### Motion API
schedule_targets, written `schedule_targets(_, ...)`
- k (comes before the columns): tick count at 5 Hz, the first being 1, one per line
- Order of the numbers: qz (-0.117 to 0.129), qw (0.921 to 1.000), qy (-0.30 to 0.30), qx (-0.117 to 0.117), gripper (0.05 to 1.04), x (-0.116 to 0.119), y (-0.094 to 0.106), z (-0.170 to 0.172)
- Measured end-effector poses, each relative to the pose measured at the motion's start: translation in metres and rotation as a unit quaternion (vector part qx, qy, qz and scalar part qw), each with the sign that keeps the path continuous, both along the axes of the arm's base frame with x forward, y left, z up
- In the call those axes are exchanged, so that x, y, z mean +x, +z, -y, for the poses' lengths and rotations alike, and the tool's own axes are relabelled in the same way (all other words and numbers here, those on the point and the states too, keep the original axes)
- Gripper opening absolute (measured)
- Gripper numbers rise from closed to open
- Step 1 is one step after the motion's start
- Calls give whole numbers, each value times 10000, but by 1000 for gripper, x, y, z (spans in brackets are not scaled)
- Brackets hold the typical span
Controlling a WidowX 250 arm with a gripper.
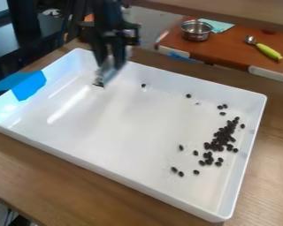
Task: Sweep into pile
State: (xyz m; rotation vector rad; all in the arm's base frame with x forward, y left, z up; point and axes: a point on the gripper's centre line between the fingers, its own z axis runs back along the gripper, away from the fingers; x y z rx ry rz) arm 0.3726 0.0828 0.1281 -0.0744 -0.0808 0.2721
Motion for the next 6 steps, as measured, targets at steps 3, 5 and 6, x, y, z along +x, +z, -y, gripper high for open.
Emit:
schedule_targets(3,-19,9967,-124,799,342,10,-50,-69)
schedule_targets(5,-159,9968,-375,685,342,6,-60,-28)
schedule_targets(6,-254,9965,-534,588,342,8,-62,6)
